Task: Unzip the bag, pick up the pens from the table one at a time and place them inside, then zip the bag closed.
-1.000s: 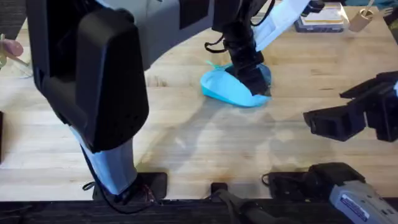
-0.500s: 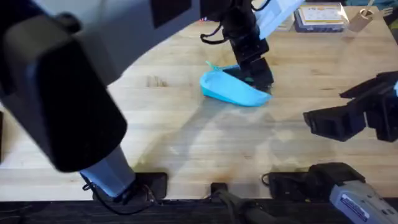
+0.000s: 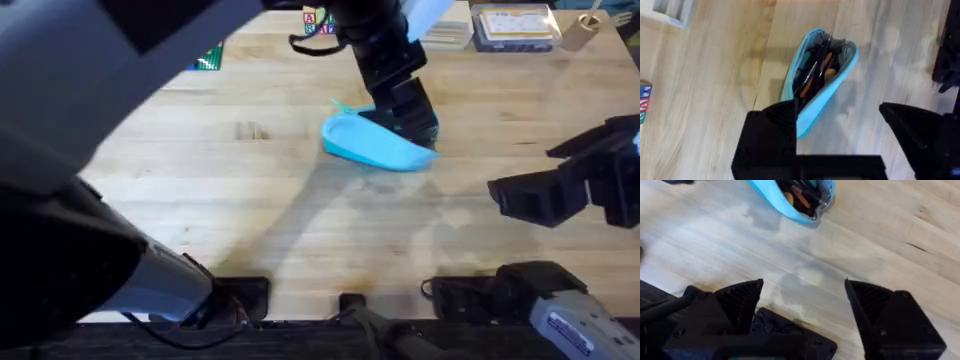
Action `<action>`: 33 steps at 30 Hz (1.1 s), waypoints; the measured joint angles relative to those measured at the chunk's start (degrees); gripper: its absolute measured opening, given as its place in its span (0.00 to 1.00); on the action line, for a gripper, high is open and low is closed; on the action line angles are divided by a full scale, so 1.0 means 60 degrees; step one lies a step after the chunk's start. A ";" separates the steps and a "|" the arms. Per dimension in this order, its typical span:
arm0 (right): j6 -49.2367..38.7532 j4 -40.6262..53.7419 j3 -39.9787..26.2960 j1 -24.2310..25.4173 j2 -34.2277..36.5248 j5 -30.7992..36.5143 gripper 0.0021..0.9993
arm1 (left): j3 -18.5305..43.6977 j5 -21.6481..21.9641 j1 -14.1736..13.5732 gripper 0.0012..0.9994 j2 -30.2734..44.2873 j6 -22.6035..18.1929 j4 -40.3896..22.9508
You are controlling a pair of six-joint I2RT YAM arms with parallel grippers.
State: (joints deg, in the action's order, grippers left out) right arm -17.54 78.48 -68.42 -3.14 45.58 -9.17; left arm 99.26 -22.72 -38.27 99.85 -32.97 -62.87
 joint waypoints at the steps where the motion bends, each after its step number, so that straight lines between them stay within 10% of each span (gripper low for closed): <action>1: 0.0003 0.0000 0.0000 0.0000 0.0000 0.0000 1.00 | 0.0000 0.0000 0.0059 0.99 -0.0132 0.0000 -0.0076; 12: 0.0000 0.0000 0.0000 0.0000 0.0002 0.0000 1.00 | -0.0086 -0.0002 0.0560 0.99 -0.1347 -0.0168 -0.0531; 21: 0.0001 -0.0002 0.0000 0.0000 0.0000 0.0000 1.00 | -0.2861 -0.0007 0.1206 0.99 -0.3185 0.0012 0.1651; 33: 0.0000 0.0000 0.0000 0.0000 0.0000 0.0000 1.00 | -0.4729 -0.1098 0.2831 0.99 -0.5128 0.0207 0.1897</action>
State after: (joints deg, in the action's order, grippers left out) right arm -17.54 78.48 -68.42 -3.14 45.58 -9.17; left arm 70.89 -29.31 -21.28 69.08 -31.73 -51.49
